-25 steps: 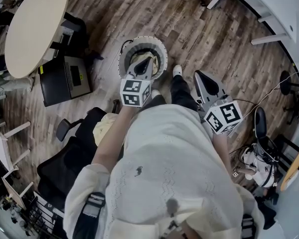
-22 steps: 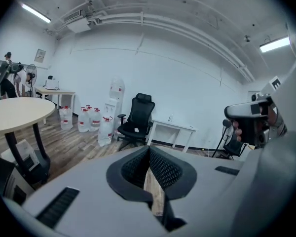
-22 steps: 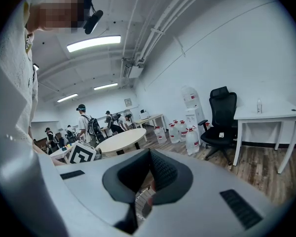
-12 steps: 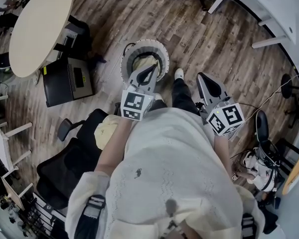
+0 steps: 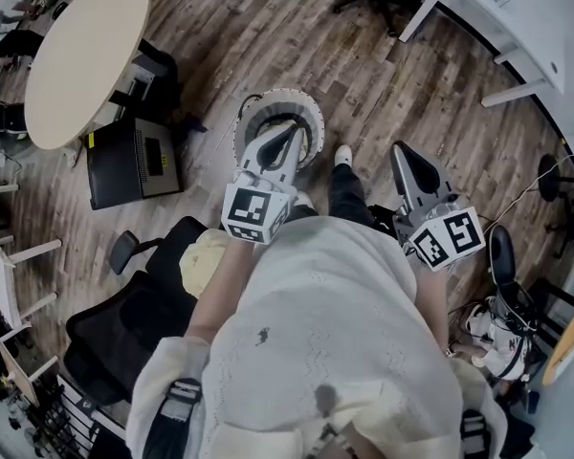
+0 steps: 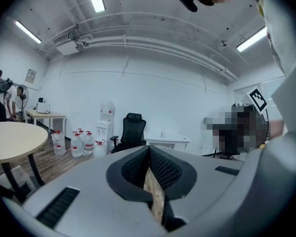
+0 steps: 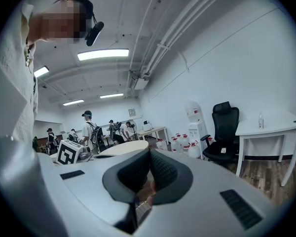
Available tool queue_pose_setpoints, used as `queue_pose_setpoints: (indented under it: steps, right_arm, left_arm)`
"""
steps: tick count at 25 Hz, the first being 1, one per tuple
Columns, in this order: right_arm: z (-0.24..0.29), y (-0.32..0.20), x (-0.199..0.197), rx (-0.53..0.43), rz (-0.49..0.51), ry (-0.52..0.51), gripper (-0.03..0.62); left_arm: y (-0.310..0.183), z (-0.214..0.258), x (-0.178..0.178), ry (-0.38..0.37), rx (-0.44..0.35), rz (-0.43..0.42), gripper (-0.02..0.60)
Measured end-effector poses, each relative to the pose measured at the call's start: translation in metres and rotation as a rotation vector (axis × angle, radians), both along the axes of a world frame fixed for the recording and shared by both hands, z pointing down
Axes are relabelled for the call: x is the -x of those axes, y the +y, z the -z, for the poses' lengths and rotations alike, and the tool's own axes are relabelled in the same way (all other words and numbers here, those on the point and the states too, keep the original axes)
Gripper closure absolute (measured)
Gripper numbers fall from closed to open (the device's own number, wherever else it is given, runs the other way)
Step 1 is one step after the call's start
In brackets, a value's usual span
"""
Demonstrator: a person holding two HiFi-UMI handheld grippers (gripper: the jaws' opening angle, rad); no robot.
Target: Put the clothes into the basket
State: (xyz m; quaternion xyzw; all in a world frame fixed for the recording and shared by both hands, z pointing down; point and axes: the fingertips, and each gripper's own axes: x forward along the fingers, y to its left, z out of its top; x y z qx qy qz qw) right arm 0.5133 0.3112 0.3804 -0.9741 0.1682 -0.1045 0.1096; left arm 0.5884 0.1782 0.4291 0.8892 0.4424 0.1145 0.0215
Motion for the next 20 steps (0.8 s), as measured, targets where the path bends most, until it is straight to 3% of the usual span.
queue_pose_setpoints:
  steps: [6,12,20]
  right_arm:
    - [0.037,-0.001,0.013,0.059,-0.014,0.049,0.586]
    - [0.065,0.0,0.027,0.048,-0.017,0.104,0.586]
    - [0.088,0.002,0.025,0.023,-0.035,0.144,0.586]
  left_arm:
    - [-0.008,0.039,0.009,0.054,0.046,0.017,0.56]
    - [-0.015,0.078,0.015,0.104,0.074,0.045,0.56]
    - [-0.021,0.092,0.019,0.121,0.066,0.049,0.561]
